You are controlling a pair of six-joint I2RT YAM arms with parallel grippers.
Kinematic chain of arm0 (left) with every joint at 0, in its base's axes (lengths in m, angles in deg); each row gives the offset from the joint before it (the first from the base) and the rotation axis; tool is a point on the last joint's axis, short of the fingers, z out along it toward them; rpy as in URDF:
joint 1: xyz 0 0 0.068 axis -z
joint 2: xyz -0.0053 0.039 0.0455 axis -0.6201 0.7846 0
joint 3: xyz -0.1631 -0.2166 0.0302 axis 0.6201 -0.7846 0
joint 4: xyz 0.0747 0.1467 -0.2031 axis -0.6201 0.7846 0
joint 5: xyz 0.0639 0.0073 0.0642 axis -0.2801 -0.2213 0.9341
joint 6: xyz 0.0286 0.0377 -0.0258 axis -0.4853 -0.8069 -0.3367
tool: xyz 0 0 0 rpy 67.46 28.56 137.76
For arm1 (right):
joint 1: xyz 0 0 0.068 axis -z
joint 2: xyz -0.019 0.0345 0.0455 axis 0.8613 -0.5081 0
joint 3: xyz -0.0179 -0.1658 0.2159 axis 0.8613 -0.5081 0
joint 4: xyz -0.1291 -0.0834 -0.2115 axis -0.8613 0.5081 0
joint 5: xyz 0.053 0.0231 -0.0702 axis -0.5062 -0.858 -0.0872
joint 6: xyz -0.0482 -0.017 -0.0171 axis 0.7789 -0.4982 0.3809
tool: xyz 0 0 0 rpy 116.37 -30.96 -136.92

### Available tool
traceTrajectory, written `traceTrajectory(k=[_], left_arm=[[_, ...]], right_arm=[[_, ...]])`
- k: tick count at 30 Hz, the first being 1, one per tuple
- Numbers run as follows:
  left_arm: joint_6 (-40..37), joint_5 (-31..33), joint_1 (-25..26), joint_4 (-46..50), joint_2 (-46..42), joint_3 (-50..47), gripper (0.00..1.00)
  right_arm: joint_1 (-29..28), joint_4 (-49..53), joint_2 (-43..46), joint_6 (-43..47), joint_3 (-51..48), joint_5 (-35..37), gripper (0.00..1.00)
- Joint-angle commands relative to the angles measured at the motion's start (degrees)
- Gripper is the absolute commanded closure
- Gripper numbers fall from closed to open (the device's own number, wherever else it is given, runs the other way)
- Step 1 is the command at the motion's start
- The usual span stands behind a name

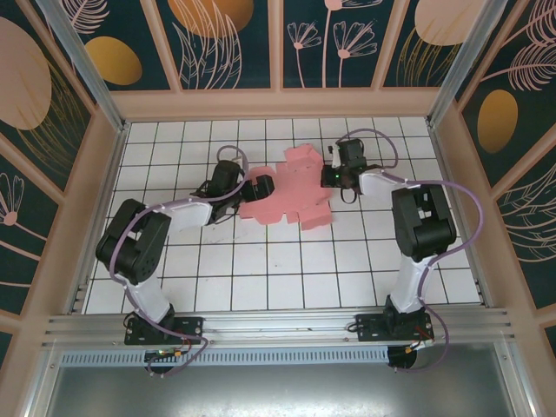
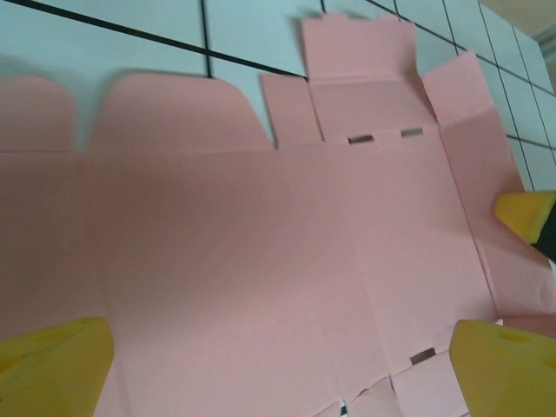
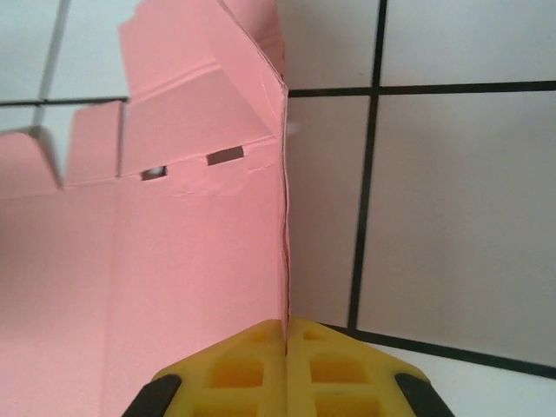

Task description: Fold the paper box

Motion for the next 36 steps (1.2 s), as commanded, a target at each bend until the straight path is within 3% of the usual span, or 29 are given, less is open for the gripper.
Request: traceTrajectory(k=[1, 8, 12, 16, 18, 21, 26, 29, 32, 36], left_arm=[[2.73, 4.18, -0.8, 1.31, -3.49, -2.1, 0.01], [7.22, 4.65, -3.2, -11.6, -10.15, -12.27, 0.01], [7.65, 8.98, -3.29, -9.18, -10.02, -11.19, 0.01], [6.29, 8.37, -3.3, -8.55, -8.39, -7.28, 0.01], [3.94, 8.05, -3.3, -6.61, -6.99, -4.08, 0.01], [0.75, 7.79, -3.25, -3.6, -5.05, 0.49, 0.01], [-0.26, 3.28, -3.29, -5.79, -3.15, 2.84, 0.01], [-1.55, -1.38, -3.29, -4.31, -0.18, 8.33, 0.01], [-5.25, -6.87, -3.29, -0.18, 3.08, 14.55, 0.01], [-10.89, -8.74, -3.21, 3.53, 6.63, 20.69, 0.01]], right_arm=[[-3.32, 8.13, 1.0, 6.72, 3.04, 15.73, 1.0], [-8.08, 9.72, -2.31, 12.62, 6.24, 30.98, 1.0], [-9.93, 7.71, -4.25, 17.63, 6.85, 39.73, 1.0], [-12.13, 5.61, -6.4, 22.4, 8.11, 49.37, 1.0], [-12.69, 4.6, -6.62, 23.09, 8.07, 50.23, 1.0], [-12.15, 3.4, -3.83, 19.68, 6.52, 42.0, 1.0], [-6.46, -3.49, 4.61, 12.94, -0.73, 10.82, 1.0], [-3.83, -7.16, 6.42, 12.01, -3.68, -1.81, 1.0], [-2.19, -8.88, 6.6, 11.68, -5.02, -9.91, 1.0], [-1.39, -9.61, 5.87, 11.0, -5.1, -13.54, 1.0]])
